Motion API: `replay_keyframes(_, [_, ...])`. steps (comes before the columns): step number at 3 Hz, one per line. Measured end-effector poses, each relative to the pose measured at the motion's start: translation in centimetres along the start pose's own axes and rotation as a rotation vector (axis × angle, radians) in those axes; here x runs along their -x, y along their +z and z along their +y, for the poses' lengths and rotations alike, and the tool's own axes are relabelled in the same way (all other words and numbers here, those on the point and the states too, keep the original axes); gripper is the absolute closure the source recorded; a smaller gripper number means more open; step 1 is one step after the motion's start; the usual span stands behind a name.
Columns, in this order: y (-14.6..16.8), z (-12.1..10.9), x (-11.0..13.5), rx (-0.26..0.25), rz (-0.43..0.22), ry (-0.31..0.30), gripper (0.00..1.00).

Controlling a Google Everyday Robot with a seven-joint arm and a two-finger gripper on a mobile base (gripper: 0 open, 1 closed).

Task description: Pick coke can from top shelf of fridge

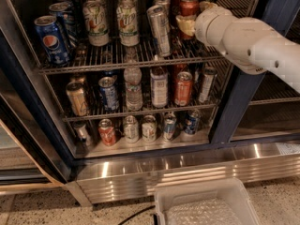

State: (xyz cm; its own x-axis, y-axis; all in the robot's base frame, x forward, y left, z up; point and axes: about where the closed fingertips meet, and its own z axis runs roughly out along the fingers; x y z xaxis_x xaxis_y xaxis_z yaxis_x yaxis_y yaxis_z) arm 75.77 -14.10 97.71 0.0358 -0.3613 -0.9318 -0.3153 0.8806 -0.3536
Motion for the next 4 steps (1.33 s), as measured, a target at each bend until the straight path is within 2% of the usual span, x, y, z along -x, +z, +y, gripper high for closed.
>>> replay_keyframes(2, [0.28, -0.60, -0.66, -0.017, 0.011, -0.003, 0.44])
replay_keyframes(3, [0.28, -0.60, -0.66, -0.017, 0.011, -0.003, 0.50])
replay_keyframes(4, [0.28, -0.59, -0.65, -0.017, 0.011, -0.003, 0.49])
